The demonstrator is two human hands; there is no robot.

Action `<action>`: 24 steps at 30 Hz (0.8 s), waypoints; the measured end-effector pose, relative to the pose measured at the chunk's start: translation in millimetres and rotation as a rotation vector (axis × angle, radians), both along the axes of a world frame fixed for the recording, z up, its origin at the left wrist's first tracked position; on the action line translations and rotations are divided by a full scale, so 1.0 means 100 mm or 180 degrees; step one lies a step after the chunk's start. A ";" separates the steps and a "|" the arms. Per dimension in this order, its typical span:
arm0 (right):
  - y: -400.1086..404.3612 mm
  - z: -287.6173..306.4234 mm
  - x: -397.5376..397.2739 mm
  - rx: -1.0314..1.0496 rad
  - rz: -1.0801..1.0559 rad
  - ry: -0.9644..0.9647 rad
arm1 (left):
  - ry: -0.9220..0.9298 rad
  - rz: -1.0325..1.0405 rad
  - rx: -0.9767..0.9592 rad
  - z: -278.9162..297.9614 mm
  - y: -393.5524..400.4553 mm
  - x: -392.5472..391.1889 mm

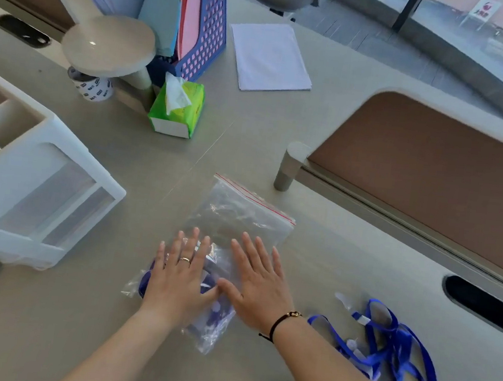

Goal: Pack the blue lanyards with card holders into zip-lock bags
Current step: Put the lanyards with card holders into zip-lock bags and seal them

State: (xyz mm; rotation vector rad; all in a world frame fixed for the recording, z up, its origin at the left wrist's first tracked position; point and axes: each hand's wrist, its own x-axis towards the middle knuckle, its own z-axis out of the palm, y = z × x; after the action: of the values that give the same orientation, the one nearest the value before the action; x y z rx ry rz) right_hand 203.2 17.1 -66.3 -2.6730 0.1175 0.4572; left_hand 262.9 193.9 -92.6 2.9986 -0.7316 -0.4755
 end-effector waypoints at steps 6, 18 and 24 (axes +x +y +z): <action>-0.59 0.28 -0.81 0.0143 -0.0879 -0.0345 | 0.0167 -0.0223 -0.0779 0.38 -0.38 -0.36; -1.42 0.44 -2.89 0.0375 -0.2848 -0.0081 | 0.1227 -0.0272 -0.1082 0.54 -1.20 -1.87; -1.38 0.47 -3.35 0.0673 -0.2985 0.0430 | 0.1290 -0.0322 -0.0880 0.57 -1.30 -2.34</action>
State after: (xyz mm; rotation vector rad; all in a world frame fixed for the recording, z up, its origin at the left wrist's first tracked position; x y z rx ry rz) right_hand -131.8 -120.8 -19.5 -2.0653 1.2089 0.3015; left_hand 29.3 64.0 -35.3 2.5060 -0.8307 -0.8718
